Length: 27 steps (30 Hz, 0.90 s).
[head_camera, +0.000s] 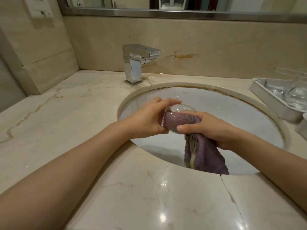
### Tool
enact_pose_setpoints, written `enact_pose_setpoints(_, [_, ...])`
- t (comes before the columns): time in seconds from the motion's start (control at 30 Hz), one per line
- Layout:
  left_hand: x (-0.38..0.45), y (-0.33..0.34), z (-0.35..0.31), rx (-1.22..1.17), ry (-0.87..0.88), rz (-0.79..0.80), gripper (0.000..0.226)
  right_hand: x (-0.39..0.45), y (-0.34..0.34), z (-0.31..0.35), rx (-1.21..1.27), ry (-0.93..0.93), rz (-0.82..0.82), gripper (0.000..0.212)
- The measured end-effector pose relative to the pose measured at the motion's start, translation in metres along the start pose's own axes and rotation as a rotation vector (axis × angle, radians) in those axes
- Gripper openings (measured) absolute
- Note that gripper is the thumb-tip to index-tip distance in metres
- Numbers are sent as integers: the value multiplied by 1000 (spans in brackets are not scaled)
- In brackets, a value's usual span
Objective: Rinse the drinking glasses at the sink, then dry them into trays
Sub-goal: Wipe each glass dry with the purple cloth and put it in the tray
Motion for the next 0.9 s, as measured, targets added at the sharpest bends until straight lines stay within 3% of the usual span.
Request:
enact_pose_setpoints(0.07, [1, -3, -2, -2, 36, -30, 86, 0, -1, 2, 9, 5, 8, 30])
enact_pose_setpoints(0.17, [2, -6, -1, -120, 19, -51, 83, 0, -5, 2, -100, -86, -116, 38])
enact_pose_setpoints(0.3, [-4, 2, 7, -589, -199, 62, 81, -9, -1, 15, -686, -429, -299, 51])
enact_pose_setpoints(0.37, [-4, 1, 7, -650, -206, 66, 79, -10, -1, 17, -836, -502, -351, 54])
enact_pose_setpoints(0.5, [0, 2, 3, -561, -144, 9, 79, -8, -4, 19, -696, -430, -341, 54])
enact_pose_setpoints(0.7, [0, -2, 0, -4, 81, 1, 89, -2, -1, 2, -49, -32, -53, 31])
enact_pose_setpoints(0.8, [0, -5, -2, 11, 105, -29, 89, -3, -1, 3, -19, -4, -12, 29])
enact_pose_setpoints(0.9, [1, -7, -3, -171, 34, -38, 85, -3, -8, 7, -204, -123, -196, 39])
Point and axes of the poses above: each hand's wrist, its own x-axis towards the middle knuckle, its own y-axis out of the palm, z = x × y, the point moved 7 cm from there along x, towards the middle knuckle, and after that the axes turned 8 degrees about y, right-handed, at the moved point
